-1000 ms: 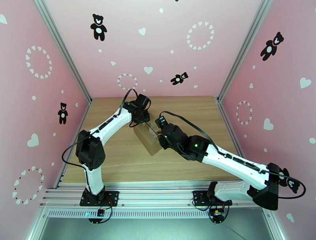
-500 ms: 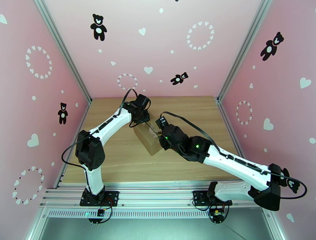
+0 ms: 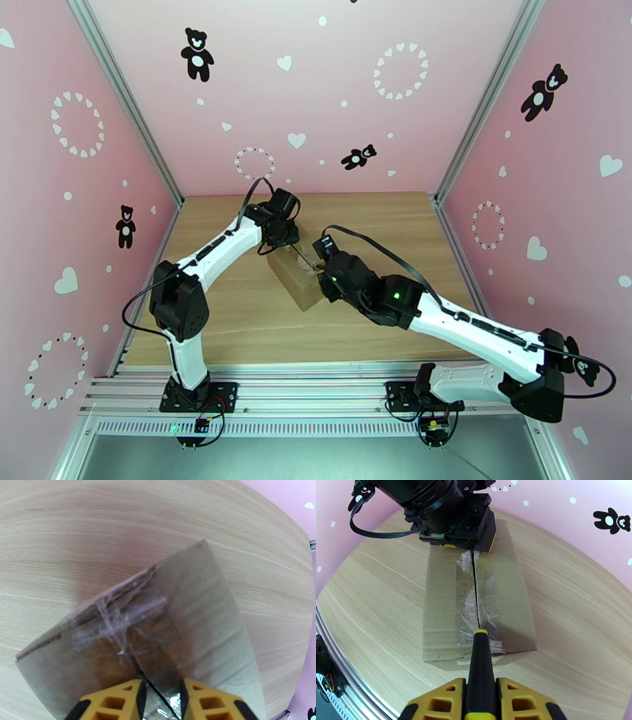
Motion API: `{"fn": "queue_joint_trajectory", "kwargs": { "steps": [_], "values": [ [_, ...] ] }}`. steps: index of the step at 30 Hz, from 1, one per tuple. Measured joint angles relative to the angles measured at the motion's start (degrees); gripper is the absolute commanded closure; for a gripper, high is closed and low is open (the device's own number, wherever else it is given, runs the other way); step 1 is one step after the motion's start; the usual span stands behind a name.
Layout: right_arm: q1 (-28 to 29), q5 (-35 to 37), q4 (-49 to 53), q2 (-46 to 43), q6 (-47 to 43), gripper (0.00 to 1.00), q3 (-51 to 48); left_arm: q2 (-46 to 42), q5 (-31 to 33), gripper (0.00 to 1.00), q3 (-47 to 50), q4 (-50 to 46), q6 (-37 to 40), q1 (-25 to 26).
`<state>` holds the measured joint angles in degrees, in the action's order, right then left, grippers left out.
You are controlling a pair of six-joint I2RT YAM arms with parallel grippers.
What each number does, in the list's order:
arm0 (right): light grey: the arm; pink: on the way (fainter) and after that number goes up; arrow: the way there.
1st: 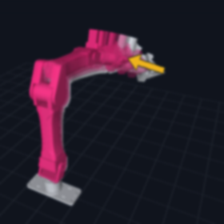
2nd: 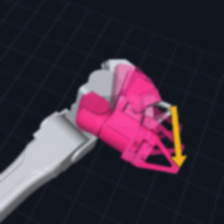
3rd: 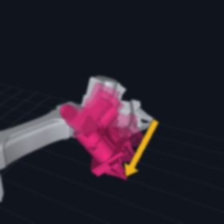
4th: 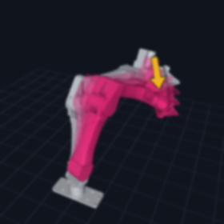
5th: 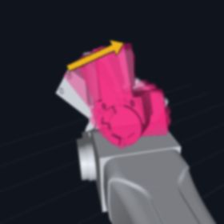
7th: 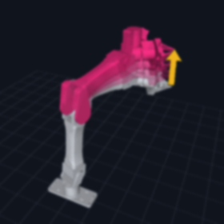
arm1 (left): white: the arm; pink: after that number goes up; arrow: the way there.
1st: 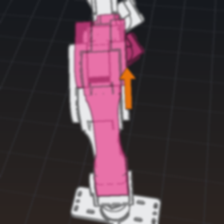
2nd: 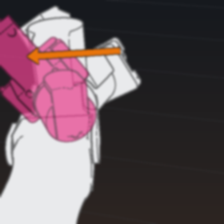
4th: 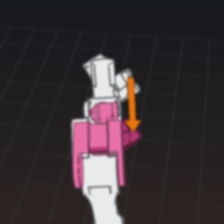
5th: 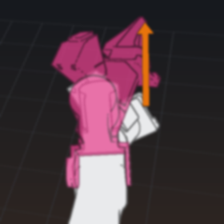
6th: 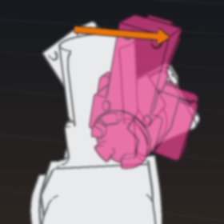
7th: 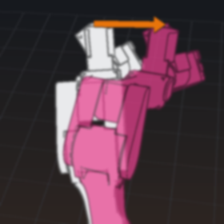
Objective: Unpack the express box
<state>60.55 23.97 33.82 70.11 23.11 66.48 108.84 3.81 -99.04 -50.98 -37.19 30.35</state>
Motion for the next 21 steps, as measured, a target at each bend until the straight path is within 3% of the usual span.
{"fn": "queue_joint_trajectory", "kwargs": {
  "steps": [21],
  "values": [
    [2.36, 2.58, 2.62, -0.68, 0.52, 1.00, 0.48, -0.74, -0.42, 0.67, 1.18, 1.03, -0.42, -0.22]
  ]
}}
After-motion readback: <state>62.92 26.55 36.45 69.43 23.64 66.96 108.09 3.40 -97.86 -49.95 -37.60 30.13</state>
